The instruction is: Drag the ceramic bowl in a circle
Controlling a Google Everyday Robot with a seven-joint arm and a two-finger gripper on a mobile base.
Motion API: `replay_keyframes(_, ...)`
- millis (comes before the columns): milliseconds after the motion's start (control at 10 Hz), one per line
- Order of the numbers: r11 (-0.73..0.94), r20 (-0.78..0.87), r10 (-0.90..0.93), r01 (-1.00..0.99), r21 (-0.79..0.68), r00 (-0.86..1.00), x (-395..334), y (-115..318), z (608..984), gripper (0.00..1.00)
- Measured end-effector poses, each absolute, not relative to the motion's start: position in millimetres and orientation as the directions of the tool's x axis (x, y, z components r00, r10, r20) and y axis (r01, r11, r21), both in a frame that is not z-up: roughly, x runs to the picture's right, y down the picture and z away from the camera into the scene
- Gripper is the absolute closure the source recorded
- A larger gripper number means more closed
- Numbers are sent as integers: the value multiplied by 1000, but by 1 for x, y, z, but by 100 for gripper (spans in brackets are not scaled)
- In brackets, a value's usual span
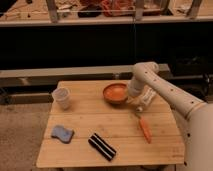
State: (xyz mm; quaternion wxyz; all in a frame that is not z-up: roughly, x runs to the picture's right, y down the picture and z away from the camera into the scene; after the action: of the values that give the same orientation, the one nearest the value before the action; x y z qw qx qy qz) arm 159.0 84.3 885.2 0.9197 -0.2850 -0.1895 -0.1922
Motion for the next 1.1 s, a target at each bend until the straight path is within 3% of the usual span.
replay_keyframes(800,750,507,-290,522,-406,812,138,184,808,99)
replay_keyframes(1100,706,529,-399,619,-344,749,83,188,791,99)
